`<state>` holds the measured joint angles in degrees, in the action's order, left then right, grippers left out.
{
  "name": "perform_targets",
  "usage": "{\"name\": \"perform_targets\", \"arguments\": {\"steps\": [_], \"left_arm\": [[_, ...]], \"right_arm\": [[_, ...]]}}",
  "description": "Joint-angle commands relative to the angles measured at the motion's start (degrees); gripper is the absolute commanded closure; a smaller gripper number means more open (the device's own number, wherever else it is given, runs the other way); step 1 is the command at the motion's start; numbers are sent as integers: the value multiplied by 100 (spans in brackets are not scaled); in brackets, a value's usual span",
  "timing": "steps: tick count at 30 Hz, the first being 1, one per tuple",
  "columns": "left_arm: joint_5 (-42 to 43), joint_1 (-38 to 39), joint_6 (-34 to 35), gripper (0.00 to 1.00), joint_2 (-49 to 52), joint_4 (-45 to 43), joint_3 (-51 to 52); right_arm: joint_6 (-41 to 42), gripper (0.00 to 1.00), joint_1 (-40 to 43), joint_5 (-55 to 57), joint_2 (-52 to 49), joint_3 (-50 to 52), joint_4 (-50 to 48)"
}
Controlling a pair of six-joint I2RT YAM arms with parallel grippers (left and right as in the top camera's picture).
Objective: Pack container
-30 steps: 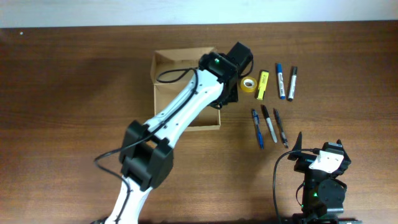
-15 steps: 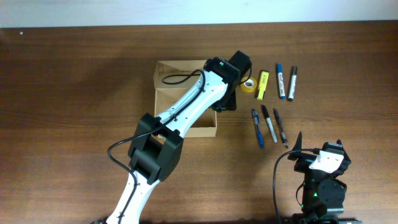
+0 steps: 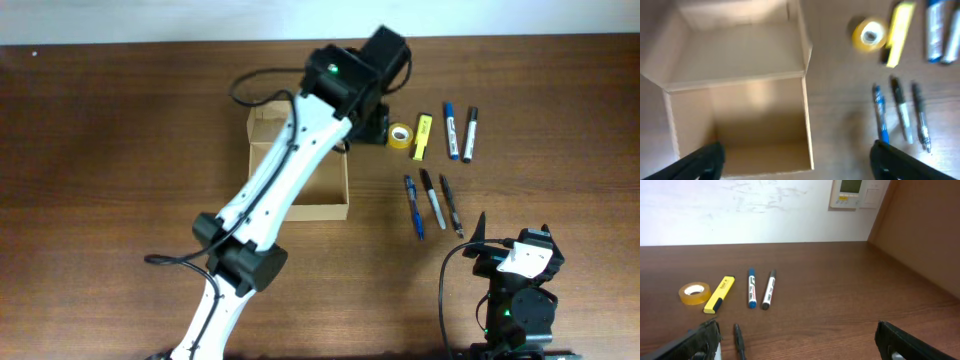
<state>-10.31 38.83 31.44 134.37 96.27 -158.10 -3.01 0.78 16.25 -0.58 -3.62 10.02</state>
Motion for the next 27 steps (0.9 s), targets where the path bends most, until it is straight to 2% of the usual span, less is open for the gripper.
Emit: {"name": "perform_targets", "arguments": {"steps": [1,7,10,11,15,18,24,27], "left_arm": [[-597,-151,-514,4,-293,42,-291],[-868,-752,-1213,4,-927,42,-286],[-920,-1268,-1381,11,-1259,42,-275],[-918,-1473,-1403,16,-1377,42,-247],[-903,-2494,-1554,17,-1884,42,109],[-898,-3403,-1657,17,-2299,42,857],[-754,-4666,-1829,16,-2546,42,2562],[-216,-5139,-1832,8,-2542,-155,3473]], "right_arm": [[44,1,37,-15,44,46,2],[44,1,37,-15,44,46,2],[44,1,37,-15,44,46,2],[44,1,37,-15,44,46,2],[44,1,37,-15,44,46,2],[44,1,37,-15,44,46,2],[44,1,37,-15,44,46,2],[46,1,37,-17,44,46,-2]]}}
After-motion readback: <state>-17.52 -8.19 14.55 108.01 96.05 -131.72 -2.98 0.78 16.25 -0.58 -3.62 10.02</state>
